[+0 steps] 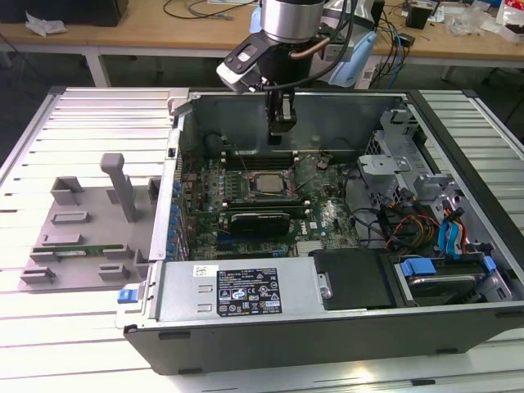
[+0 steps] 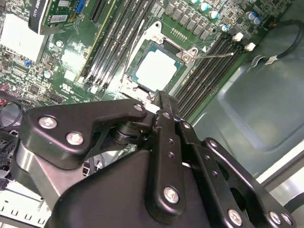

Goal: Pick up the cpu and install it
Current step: 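Place the cpu into insertion slot, then close the cpu cover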

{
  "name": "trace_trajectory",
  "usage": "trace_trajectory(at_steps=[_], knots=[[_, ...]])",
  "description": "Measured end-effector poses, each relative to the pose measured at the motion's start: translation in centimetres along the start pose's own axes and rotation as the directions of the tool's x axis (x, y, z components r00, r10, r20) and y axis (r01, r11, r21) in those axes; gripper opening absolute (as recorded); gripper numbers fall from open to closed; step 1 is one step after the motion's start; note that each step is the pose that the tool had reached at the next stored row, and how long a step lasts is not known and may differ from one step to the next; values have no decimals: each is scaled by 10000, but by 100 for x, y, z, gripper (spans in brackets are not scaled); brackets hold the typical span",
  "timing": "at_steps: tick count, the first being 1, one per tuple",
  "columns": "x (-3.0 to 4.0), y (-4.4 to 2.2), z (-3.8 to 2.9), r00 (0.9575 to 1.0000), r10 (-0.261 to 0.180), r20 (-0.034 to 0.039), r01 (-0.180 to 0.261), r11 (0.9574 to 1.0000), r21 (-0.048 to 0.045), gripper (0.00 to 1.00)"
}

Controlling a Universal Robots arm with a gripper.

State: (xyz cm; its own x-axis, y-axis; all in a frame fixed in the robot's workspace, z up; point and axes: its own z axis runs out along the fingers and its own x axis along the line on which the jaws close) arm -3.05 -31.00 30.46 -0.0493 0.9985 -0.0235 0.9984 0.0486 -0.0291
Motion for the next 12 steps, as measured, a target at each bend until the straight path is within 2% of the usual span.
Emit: trace_trajectory(at_steps=[8, 12], knots=[[0, 1, -5, 10000, 0, 3, 0, 10000, 2, 11], [-4, 78, -7, 10000, 0, 4, 0, 10000, 3, 11]])
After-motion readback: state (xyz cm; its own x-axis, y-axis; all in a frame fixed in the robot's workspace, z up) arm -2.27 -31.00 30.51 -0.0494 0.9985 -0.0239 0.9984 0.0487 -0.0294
